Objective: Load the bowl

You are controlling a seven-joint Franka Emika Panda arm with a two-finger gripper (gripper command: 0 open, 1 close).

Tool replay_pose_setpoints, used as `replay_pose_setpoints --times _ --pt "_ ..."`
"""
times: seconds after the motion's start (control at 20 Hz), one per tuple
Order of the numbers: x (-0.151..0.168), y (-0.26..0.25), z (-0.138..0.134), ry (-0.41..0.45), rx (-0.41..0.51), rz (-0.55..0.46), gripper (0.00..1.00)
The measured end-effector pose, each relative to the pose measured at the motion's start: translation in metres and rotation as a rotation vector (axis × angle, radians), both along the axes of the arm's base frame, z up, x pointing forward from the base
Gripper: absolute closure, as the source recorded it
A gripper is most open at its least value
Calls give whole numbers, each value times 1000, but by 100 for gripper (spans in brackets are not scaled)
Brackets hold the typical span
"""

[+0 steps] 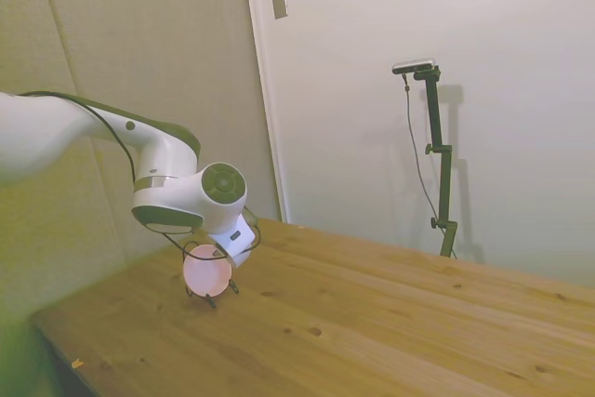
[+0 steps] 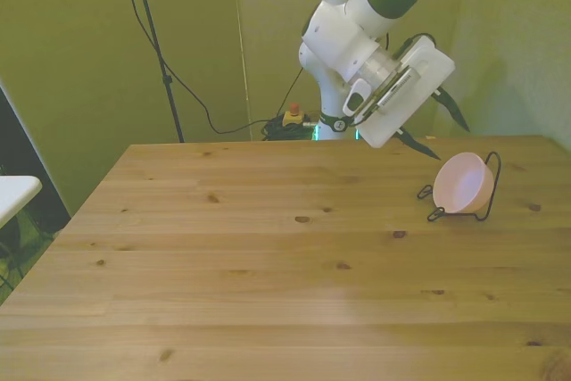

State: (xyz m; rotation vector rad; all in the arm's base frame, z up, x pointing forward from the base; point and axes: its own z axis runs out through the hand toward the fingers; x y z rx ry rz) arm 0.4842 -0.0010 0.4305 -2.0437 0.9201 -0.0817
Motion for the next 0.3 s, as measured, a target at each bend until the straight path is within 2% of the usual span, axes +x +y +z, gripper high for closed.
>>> replay_pose_setpoints --times 0.3 --pt "-46 -31 4 78 -59 -99 0"
